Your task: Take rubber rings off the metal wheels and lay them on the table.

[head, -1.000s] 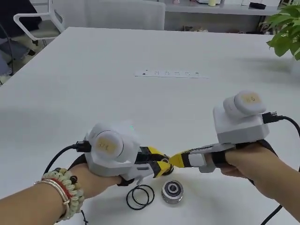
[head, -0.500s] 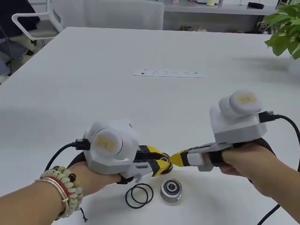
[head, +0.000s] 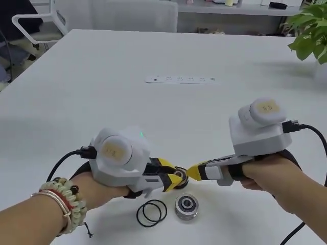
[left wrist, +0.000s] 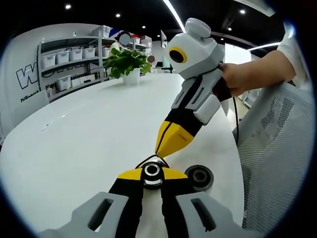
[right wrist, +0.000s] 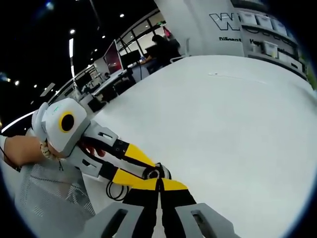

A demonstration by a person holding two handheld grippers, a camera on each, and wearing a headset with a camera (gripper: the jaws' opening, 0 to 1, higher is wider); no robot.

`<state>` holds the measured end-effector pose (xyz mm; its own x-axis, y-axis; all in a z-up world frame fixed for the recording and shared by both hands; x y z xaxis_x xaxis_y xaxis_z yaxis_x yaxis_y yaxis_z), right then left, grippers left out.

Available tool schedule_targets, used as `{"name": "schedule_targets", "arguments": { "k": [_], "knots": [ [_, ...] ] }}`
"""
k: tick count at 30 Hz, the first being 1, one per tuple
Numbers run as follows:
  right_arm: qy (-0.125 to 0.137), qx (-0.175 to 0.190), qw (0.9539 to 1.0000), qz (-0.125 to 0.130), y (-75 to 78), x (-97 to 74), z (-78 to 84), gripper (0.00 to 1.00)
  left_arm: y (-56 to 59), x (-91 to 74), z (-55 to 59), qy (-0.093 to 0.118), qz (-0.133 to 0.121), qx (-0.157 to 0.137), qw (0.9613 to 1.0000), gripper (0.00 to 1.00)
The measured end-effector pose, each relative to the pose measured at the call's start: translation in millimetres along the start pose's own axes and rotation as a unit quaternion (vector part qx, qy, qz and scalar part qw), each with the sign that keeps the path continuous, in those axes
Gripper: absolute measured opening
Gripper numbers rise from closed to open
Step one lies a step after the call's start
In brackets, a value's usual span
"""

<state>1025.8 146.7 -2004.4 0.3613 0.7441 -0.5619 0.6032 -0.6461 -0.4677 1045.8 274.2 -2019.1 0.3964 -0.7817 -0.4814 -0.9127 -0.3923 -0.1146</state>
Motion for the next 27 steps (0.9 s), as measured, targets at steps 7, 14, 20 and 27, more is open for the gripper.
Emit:
{"name": "schedule_targets", "arguments": {
  "k": [7,14,20,27],
  "knots": [
    [0.006,0.005,0.9999,-0.014,-6.2,0.8,-2.6,0.00,0.0,-0.1,0.4,0.002,0.000,0.001,1.0000,0.08],
    [0.027,0.012,0.9993,-0.022,-10.2,-3.0,-7.7,0.00,0.3,0.2,0.4,0.004,0.000,0.001,1.0000,0.08],
    [0.012,0.013,0.9998,-0.014,-6.7,-1.4,-3.2,0.00,0.4,0.4,0.0,0.003,-0.002,-0.001,1.0000,0.08],
    [-0.001,0.012,0.9999,-0.011,-5.1,1.0,0.8,0.00,0.1,0.1,-0.6,-0.002,0.000,-0.001,1.0000,0.08]
  ]
}}
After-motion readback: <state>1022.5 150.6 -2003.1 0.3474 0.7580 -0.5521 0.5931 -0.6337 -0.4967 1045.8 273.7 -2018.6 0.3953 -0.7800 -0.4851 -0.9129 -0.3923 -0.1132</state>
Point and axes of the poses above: the centre of the closed fingertips' face, and the gripper's own axes: x roughly forward along the fingers, y roughly to its right, z roughly out of its underside, the point moved 8 cm from there along -x, roughly backward along the fingers, and after that the axes turned 10 degrees about -z, right-handed, at the moved point
